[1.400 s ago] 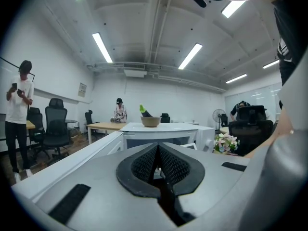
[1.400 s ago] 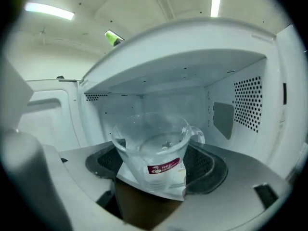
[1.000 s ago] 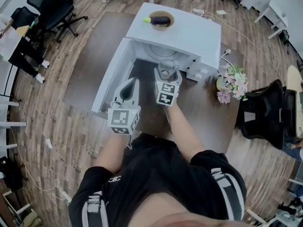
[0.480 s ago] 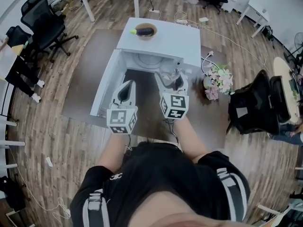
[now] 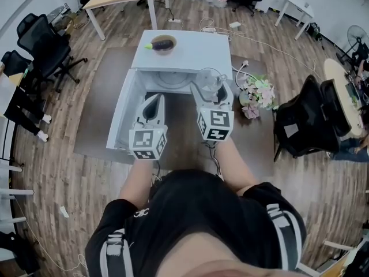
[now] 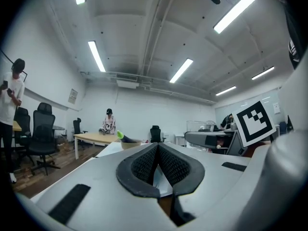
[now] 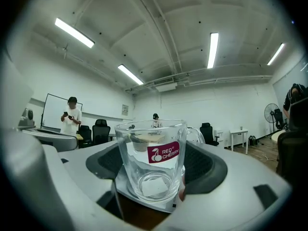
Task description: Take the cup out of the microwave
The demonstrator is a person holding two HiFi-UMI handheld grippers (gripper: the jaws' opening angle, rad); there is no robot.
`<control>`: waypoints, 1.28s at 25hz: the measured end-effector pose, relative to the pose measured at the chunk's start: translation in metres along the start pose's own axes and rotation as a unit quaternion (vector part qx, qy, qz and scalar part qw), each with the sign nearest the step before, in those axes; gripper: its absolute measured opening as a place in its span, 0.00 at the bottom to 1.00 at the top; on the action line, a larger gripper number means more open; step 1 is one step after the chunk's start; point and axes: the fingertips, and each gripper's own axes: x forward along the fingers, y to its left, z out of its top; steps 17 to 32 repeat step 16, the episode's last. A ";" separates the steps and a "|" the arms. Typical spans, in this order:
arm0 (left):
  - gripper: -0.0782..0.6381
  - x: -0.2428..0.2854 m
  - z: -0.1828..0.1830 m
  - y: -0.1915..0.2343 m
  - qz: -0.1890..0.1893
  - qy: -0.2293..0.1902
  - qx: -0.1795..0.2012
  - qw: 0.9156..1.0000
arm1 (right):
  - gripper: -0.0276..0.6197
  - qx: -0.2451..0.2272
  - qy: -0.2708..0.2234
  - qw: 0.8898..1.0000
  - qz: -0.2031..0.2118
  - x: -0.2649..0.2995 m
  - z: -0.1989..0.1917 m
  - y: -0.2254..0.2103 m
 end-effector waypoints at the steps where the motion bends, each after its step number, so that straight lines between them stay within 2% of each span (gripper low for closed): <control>1: 0.11 0.002 0.000 -0.001 -0.001 0.000 0.001 1.000 | 0.63 0.002 0.001 1.000 -0.001 0.001 -0.001 -0.002; 16: 0.11 0.031 0.002 0.003 -0.007 0.003 0.016 1.000 | 0.63 0.020 0.007 1.000 0.010 0.020 -0.017 -0.006; 32: 0.11 0.031 0.002 0.003 -0.007 0.003 0.016 1.000 | 0.63 0.020 0.007 1.000 0.010 0.020 -0.017 -0.006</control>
